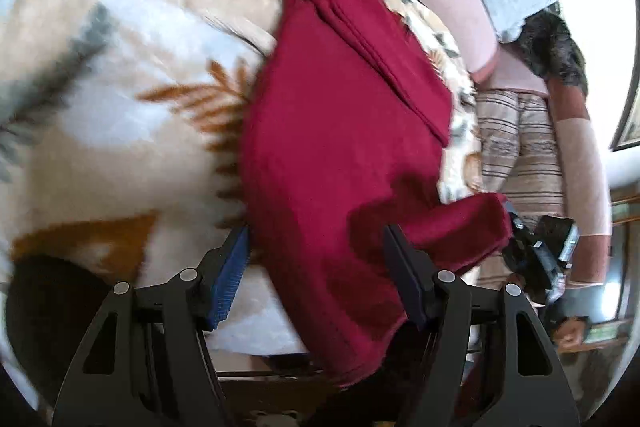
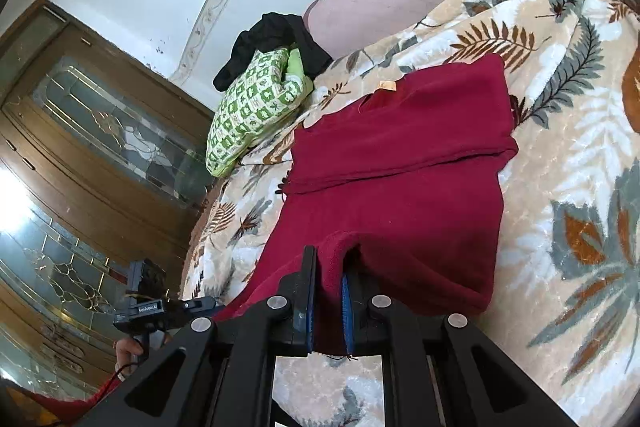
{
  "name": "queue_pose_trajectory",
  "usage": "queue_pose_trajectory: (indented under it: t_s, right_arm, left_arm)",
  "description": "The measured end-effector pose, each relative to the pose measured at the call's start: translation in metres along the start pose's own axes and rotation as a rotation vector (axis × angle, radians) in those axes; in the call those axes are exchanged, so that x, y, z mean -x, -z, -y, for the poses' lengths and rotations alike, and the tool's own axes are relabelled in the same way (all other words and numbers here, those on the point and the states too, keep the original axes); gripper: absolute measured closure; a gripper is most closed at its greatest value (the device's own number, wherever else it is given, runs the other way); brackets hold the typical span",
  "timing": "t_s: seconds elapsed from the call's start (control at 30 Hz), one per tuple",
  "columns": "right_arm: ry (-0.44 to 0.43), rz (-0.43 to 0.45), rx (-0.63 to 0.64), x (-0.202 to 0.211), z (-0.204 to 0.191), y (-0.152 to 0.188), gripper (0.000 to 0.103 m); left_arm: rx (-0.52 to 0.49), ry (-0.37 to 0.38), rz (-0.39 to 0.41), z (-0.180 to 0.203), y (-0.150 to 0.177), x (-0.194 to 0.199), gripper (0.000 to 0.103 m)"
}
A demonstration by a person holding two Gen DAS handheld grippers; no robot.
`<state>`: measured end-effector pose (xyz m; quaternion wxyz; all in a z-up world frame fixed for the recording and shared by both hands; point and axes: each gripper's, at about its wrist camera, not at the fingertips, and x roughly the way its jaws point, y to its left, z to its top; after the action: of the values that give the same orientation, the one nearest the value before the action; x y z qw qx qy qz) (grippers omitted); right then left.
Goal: Fold small clothes
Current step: 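Lift the hem with both tools and fold it toward the collar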
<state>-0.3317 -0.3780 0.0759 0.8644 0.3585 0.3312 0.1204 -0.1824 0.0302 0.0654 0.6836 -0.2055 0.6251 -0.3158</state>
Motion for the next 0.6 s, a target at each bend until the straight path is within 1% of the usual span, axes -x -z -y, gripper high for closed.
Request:
queue_pose_trajectory:
  t_s: [0.07,0.1,0.13,0.17,0.23,0.27,0.37,0.43,0.47,0.5,0.53,0.57,0.6]
  right_arm:
    - [-0.002,0.001,0.001,-0.001,0.0,-0.001,0.093]
    - [-0.002,0.002,0.0,-0.001,0.0,-0.001,0.093]
    - [-0.003,0.004,-0.002,-0.002,0.001,-0.003,0.093]
    - [-0.003,0.009,-0.006,-0.002,0.003,-0.006,0.093]
    - [0.001,0.028,-0.016,-0.001,0.008,-0.016,0.093]
    - [0.0,0.037,-0.023,-0.001,0.011,-0.021,0.093]
    - [0.015,0.078,-0.035,-0.005,0.019,-0.051,0.093]
    - [0.027,0.11,-0.046,-0.009,0.022,-0.073,0.093]
    - [0.026,0.125,-0.058,-0.011,0.025,-0.084,0.093]
    - [0.023,0.14,-0.073,-0.015,0.029,-0.097,0.093]
    - [0.029,0.156,-0.089,-0.022,0.035,-0.114,0.093]
    - [0.047,0.164,-0.1,-0.028,0.04,-0.126,0.093]
    - [0.073,0.173,-0.113,-0.036,0.046,-0.138,0.093]
  left_arm:
    - [-0.018,0.019,-0.008,0.008,-0.001,-0.011,0.037]
    - [-0.051,0.008,-0.029,0.015,-0.001,-0.019,0.045]
    - [-0.087,-0.013,-0.048,0.021,-0.005,-0.027,0.075]
    - [-0.121,-0.042,-0.06,0.028,-0.008,-0.033,0.095]
    - [-0.162,-0.029,-0.04,0.042,-0.022,-0.034,0.095]
    - [-0.178,-0.014,-0.011,0.051,-0.033,-0.031,0.095]
    - [-0.196,0.032,0.07,0.072,-0.07,-0.025,0.096]
    - [-0.198,0.049,0.124,0.083,-0.105,-0.028,0.096]
    - [-0.191,0.052,0.136,0.086,-0.119,-0.032,0.096]
    - [-0.173,0.055,0.151,0.089,-0.14,-0.04,0.096]
    - [-0.167,0.049,0.165,0.09,-0.153,-0.046,0.096]
    - [-0.166,0.032,0.182,0.09,-0.167,-0.053,0.096]
    - [-0.138,0.009,0.209,0.085,-0.189,-0.064,0.096]
